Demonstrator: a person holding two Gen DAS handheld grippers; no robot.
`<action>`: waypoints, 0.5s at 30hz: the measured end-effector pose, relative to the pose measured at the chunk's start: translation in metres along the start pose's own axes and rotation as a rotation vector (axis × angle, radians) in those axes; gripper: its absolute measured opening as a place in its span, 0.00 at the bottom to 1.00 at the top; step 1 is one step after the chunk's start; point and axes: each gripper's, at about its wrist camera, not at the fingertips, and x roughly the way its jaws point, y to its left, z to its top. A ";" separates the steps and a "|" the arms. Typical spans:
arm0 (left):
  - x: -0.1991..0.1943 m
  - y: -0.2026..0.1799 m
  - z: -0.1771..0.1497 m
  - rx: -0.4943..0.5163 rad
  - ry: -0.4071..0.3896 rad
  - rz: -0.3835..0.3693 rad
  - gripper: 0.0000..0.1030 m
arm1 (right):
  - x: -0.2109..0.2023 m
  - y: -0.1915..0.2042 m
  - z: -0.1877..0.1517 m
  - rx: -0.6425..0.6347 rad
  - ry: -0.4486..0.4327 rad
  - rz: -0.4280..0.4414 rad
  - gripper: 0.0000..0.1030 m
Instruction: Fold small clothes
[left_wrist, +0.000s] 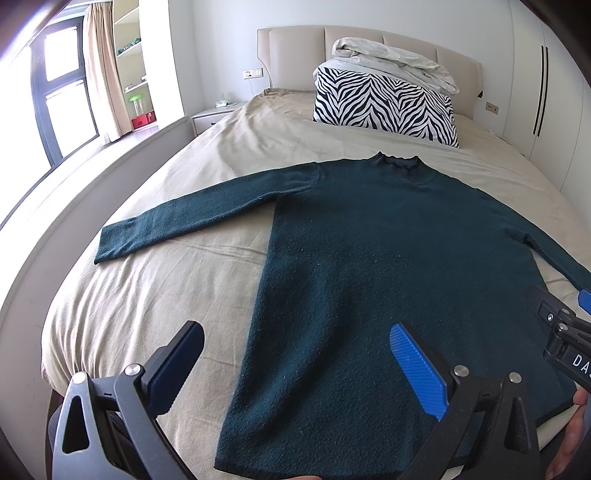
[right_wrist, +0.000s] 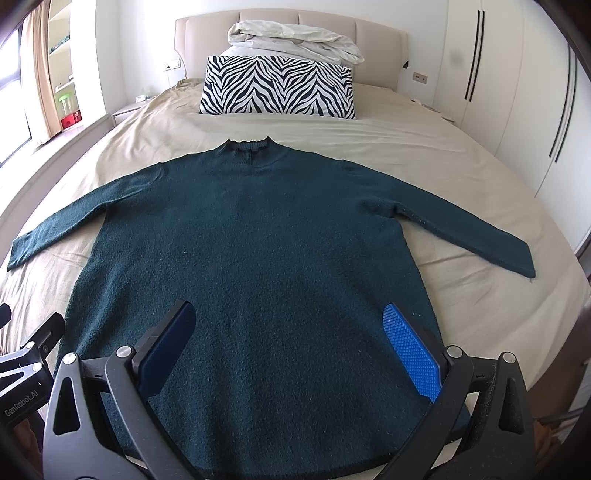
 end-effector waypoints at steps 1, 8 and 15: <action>0.000 0.000 0.000 0.000 0.000 0.000 1.00 | 0.000 0.000 0.000 -0.001 -0.001 -0.001 1.00; 0.001 0.001 0.000 -0.001 0.002 0.001 1.00 | -0.003 0.003 -0.001 -0.008 -0.005 -0.006 1.00; 0.001 0.001 -0.001 0.000 0.002 0.000 1.00 | -0.004 -0.001 -0.001 -0.012 -0.009 -0.009 1.00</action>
